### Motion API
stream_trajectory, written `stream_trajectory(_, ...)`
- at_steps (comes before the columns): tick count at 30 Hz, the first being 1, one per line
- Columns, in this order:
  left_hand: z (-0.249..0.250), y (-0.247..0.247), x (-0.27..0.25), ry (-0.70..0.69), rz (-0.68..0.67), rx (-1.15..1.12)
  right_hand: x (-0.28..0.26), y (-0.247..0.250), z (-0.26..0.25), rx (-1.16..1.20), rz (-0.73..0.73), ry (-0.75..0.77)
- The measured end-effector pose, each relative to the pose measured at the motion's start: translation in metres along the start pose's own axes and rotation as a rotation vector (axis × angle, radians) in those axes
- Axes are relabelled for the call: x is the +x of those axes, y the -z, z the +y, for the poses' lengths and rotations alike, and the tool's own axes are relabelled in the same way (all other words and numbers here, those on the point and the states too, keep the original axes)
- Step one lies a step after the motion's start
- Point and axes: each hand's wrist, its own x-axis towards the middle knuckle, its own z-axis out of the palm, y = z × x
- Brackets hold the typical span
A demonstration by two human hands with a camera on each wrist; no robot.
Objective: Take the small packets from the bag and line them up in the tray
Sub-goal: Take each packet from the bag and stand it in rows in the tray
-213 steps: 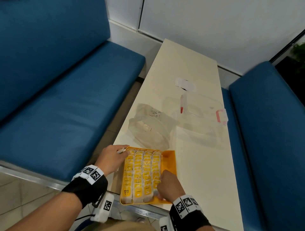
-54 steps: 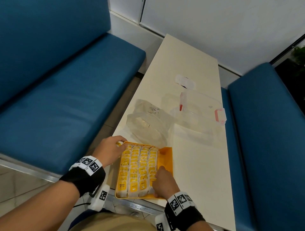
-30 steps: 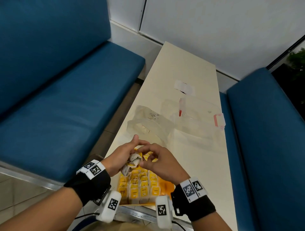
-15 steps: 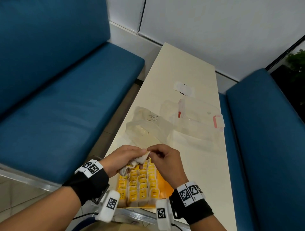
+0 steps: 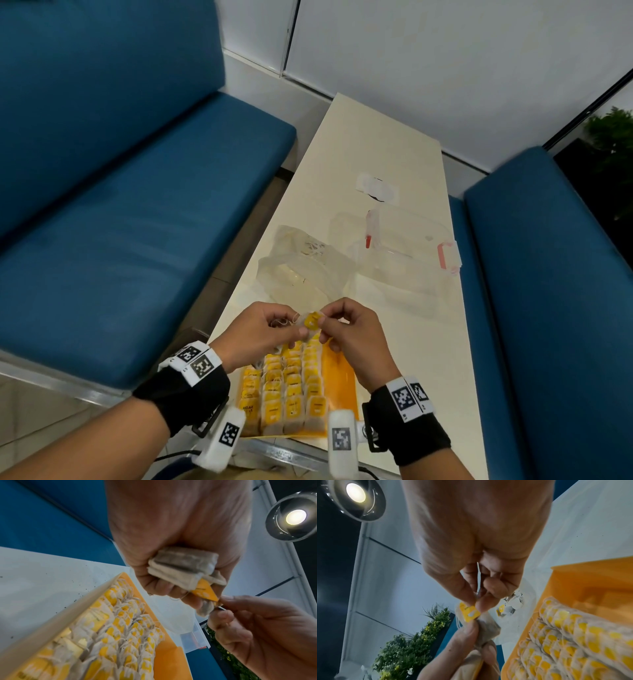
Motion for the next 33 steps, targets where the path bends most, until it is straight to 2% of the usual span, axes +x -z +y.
stream_trajectory(5, -0.002, -0.001, -0.002, -0.002, 0.013, 0.046, -0.004, -0.001, -0.003, -0.102, -0.018, 0.038)
stream_trajectory(11, -0.012, 0.015, -0.004, 0.081, 0.162, 0.110, -0.011, 0.018, -0.003, -0.326, -0.018, 0.107)
stream_trajectory(13, -0.014, 0.021, -0.005, 0.109, 0.224, 0.177, -0.012, 0.028, 0.003, -0.348, -0.027, 0.065)
stream_trajectory(15, -0.020, 0.027, -0.005, 0.157, 0.264, 0.248, -0.016, 0.034, 0.013, -0.423, -0.107, -0.023)
stream_trajectory(18, -0.030, 0.030, -0.005, 0.250, 0.240, 0.361, -0.026, 0.035, 0.032, -0.555, -0.281, -0.160)
stream_trajectory(21, -0.037, 0.028, -0.004, 0.274, 0.240, 0.392, -0.034, 0.029, 0.046, -0.695, -0.391, -0.247)
stream_trajectory(25, -0.044, 0.030, -0.003, 0.269, 0.241, 0.454, -0.037, 0.014, 0.055, -0.795, -0.433, -0.321)
stream_trajectory(33, -0.052, 0.029, -0.002, 0.261, 0.281, 0.399, -0.031, -0.009, 0.076, -1.030, -0.433, -0.317)
